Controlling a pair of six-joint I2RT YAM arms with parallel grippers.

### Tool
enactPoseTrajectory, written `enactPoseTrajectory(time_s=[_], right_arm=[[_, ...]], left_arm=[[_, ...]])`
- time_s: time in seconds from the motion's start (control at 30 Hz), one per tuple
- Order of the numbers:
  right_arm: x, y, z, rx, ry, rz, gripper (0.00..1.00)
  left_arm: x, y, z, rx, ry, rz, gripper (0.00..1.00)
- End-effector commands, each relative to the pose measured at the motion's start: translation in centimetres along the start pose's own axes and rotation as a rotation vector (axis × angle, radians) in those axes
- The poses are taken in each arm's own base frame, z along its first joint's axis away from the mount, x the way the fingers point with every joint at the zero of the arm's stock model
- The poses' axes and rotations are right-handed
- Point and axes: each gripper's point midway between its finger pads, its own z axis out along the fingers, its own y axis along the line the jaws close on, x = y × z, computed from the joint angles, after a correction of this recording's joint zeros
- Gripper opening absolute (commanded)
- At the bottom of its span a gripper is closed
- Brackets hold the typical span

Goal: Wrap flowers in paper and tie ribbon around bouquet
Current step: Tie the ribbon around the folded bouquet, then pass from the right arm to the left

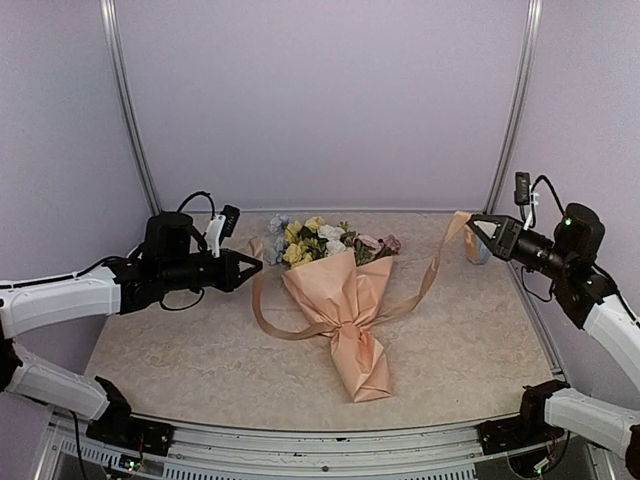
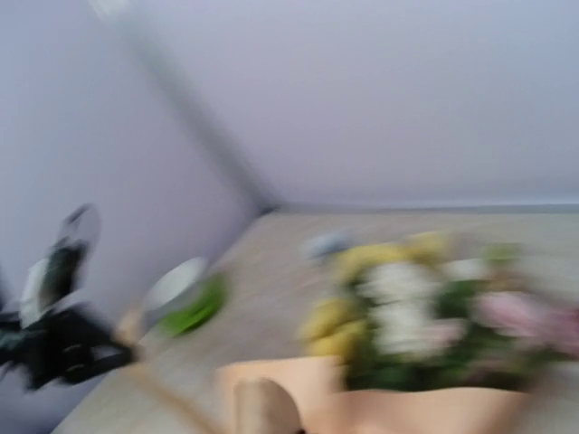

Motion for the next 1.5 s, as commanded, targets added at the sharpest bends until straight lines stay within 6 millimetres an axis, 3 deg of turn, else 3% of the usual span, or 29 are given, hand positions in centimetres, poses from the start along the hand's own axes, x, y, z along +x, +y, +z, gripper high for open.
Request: enactPoseTrajectory(time_s=[0.0, 0.1, 0.17, 0.3, 0.43, 0.5, 0.63, 0.77, 0.83, 0.93, 0.97, 1.07, 1.17, 1.27, 1.33, 1.4, 1.43, 1.47], right_arm=[[-0.1, 7.4, 2.1, -0.249, 0.050, -0.104, 0.00], [0.6, 11.6, 3.1, -0.412, 0.092, -0.147, 0.00], [0.8, 14.2, 3.6, -0.498, 0.110, -0.166, 0.00], [1.0, 17.5, 4.4, -0.605, 0.127, -0.201, 0.00], [1.3, 19.4, 5.5, -0.664, 0.132, -0.207, 0.00], [1.5, 20.4, 6.0, -0.697, 0.135, -0.210, 0.00], [1.8, 21.3, 6.8, -0.722, 0.146, -0.201, 0.00], [2.3, 21.3, 7.0, -0.724, 0.153, -0.195, 0.00], [2.3, 21.3, 6.9, -0.728, 0.151, -0.193, 0.00], [2.4, 21.3, 6.5, -0.726, 0.156, -0.195, 0.00], [2.5, 21.2, 6.5, -0.717, 0.160, -0.196, 0.00], [3.2, 20.4, 6.7, -0.673, 0.184, -0.190, 0.00], [4.0, 19.7, 6.7, -0.647, 0.202, -0.183, 0.00], [4.2, 19.2, 6.6, -0.613, 0.202, -0.183, 0.00], [3.9, 17.4, 7.6, -0.481, 0.203, -0.190, 0.00], [4.7, 12.9, 8.8, -0.215, 0.264, -0.200, 0.38], [5.4, 11.0, 8.7, -0.115, 0.297, -0.211, 0.49], [6.5, 9.7, 8.4, -0.064, 0.333, -0.222, 0.53]], left_arm=[[4.0, -6.3, 0.6, 0.185, 0.182, 0.295, 0.19], [5.6, -8.8, 0.1, 0.216, 0.228, 0.437, 0.65], [4.8, -9.1, -0.6, 0.191, 0.192, 0.495, 0.97], [0.0, -10.4, -3.2, 0.176, -0.001, 0.602, 0.99], [-3.9, -15.6, -4.2, 0.356, -0.177, 0.662, 0.99], [-4.0, -18.3, -2.9, 0.470, -0.188, 0.662, 0.99], [-2.5, -22.5, -0.1, 0.680, -0.139, 0.663, 0.99], [-0.8, -24.4, 2.8, 0.708, -0.090, 0.712, 0.98], [-1.2, -24.5, 3.9, 0.690, -0.091, 0.700, 0.86], [-2.0, -24.7, 4.3, 0.680, -0.120, 0.685, 0.31], [-2.2, -24.8, 4.3, 0.682, -0.133, 0.677, 0.24], [-2.3, -25.1, 4.0, 0.718, -0.153, 0.658, 0.22], [-2.2, -25.3, 4.0, 0.743, -0.153, 0.635, 0.00], [-2.3, -25.3, 3.9, 0.767, -0.158, 0.615, 0.00], [-3.1, -24.7, 4.0, 0.733, -0.182, 0.587, 0.00], [-4.6, -23.6, 4.1, 0.683, -0.216, 0.541, 0.00], [-5.3, -22.7, 4.3, 0.646, -0.233, 0.515, 0.00], [-6.0, -21.7, 4.6, 0.607, -0.245, 0.490, 0.00]])
